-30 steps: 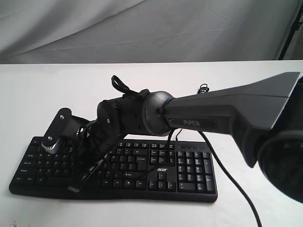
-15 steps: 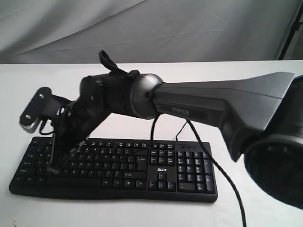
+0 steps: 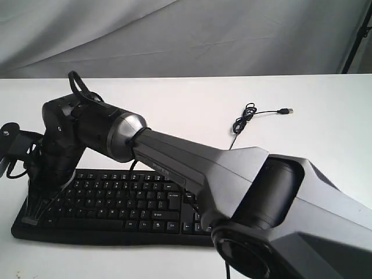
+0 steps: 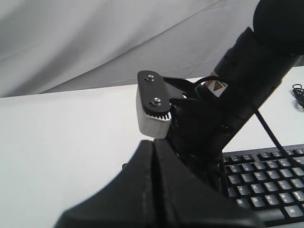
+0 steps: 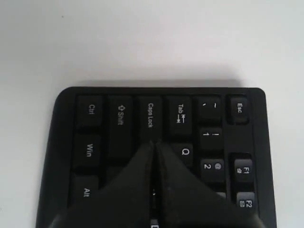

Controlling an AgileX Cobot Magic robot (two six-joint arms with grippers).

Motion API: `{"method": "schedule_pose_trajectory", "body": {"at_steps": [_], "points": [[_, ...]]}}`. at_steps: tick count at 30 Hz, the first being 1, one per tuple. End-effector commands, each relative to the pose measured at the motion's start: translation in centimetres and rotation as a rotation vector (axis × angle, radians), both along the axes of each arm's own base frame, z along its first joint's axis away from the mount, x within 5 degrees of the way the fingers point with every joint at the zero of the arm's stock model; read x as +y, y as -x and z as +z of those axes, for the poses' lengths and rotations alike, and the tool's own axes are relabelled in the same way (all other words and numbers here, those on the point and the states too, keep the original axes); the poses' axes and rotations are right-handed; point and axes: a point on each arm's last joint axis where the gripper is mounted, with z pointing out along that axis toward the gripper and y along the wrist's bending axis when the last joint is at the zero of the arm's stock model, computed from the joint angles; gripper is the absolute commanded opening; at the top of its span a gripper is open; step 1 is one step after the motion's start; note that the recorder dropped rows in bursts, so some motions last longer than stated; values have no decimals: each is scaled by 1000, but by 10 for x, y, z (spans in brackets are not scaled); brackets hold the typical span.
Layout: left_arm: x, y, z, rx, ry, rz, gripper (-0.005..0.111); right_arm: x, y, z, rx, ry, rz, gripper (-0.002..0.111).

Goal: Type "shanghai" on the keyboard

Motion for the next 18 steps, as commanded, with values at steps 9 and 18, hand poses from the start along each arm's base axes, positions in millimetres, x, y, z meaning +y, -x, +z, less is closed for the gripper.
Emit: {"method": "schedule_pose_trajectory", "body": {"at_steps": [9,18], "points": [[0,0,-1,-3,3,-4,0,4,-1,-7,-1,1,-6,0],[0,0,-1,-3,3,-4,0,5,-3,-10,-22,-14,-13,0]]}}
